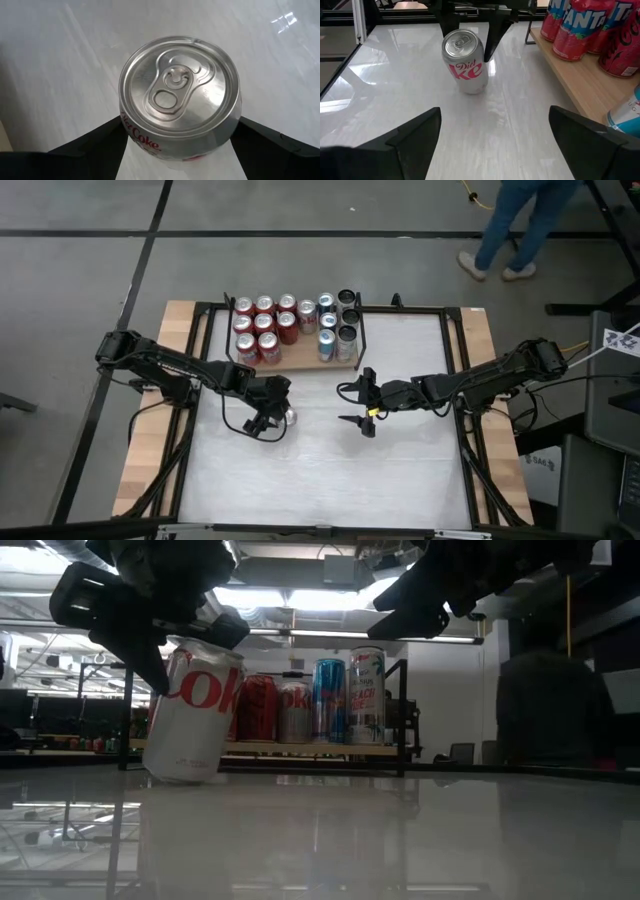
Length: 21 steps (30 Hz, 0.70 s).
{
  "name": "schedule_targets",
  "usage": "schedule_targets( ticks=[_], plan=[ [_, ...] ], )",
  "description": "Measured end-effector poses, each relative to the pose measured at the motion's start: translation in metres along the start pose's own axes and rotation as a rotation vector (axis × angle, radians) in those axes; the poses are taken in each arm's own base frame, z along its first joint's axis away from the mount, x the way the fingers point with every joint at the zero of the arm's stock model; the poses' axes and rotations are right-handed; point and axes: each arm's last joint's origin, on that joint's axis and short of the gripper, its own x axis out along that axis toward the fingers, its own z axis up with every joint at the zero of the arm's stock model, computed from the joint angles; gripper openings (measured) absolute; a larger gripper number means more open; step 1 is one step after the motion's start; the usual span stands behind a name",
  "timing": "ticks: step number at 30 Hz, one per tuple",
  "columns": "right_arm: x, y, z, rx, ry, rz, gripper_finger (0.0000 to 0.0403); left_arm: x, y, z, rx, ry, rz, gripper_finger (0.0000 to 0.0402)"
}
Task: Place canned beverage on shelf
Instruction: Put the red silver soda can on the shelf aligned with the other red silver soda can
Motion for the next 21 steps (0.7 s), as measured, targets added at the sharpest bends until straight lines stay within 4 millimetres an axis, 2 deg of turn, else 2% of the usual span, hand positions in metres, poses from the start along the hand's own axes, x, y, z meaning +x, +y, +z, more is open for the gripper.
schedule_targets(
  ticks=[12,21],
  plan=[
    [0.0,0.0002,0.002,0.005,-0.021,0.002,0.0358,-0.0001,0.0003,-0.0001,-0.001,0.003,0.006,0.0319],
    [-0.0003,0.0007,0.0078,0.017,-0.08,0.004,0.0358,-0.0004,0.004,-0.0018,-0.021,0.055,0.133,0.0319]
  ],
)
